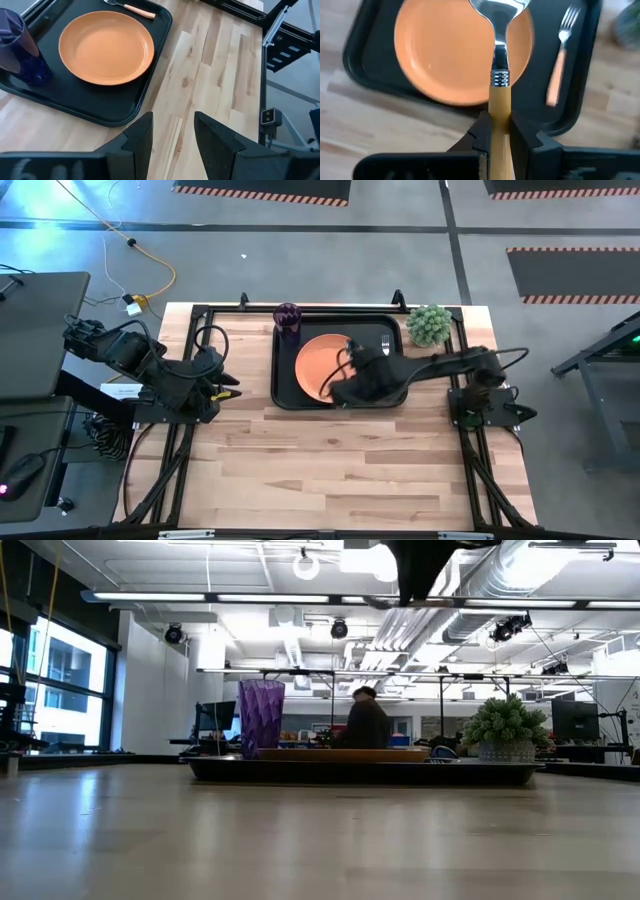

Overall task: Pick and place plate/cup/fork/spoon on tray
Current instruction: Put the yellow spoon to the right of the orange plate on the black serving tray

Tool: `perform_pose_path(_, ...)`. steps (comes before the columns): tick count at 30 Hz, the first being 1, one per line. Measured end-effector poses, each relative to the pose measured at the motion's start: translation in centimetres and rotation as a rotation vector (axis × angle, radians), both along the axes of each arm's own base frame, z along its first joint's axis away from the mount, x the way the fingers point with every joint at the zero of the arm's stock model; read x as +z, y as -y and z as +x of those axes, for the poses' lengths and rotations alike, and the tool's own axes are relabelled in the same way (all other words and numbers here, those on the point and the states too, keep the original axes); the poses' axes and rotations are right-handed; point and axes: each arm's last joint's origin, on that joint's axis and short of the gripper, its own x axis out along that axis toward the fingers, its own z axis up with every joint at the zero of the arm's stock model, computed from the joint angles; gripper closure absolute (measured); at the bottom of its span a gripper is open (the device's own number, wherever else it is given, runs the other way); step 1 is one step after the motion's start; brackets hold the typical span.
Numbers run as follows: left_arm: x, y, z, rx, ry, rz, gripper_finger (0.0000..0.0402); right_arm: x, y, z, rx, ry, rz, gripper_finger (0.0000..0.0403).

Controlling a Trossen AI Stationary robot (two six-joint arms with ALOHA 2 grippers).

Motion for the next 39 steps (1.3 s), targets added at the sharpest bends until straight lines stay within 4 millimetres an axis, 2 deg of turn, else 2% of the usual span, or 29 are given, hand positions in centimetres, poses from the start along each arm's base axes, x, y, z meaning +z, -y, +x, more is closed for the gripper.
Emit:
perform_pose_path(3,0.0,-0.1,0.0,0.003,0.004,0.023,0.0268,0.8,1.5,-1.9,-0.017,0.011,-0.03,0.0384)
perform_pose_path(6,0.0,-0.1,0.0,-0.003,0.005,0.05,0.0268,0.3,2.9,-4.2,-0.066,0.003,-0.028,0.0384)
perform_pose_path(13,0.1,-0.3,0.0,0.049,0.031,0.117,0.0268,-3.1,5.7,-7.3,-0.14,0.216,0.068,0.0384)
perform_pose_path(18,0.2,-0.5,0.1,0.101,0.052,0.175,0.0268,-6.4,7.5,-9.0,-0.196,0.262,0.149,0.0384)
perform_pose_path(22,0.3,-0.7,0.1,0.123,0.063,0.234,0.0268,-8.8,8.6,-9.6,-0.209,0.245,0.203,0.0384)
perform_pose_path(26,0.3,-1.1,0.1,0.164,0.068,0.251,0.0268,-10.2,10.0,-9.7,-0.217,0.267,0.232,0.0384)
perform_pose_path(33,0.3,-1.9,0.4,0.216,0.056,0.268,0.0268,-11.0,12.8,-10.0,-0.212,0.259,0.245,0.0384)
perform_pose_path(39,0.3,-2.8,0.6,0.278,0.047,0.27,0.0268,-12.1,14.6,-9.5,-0.192,0.255,0.279,0.0384)
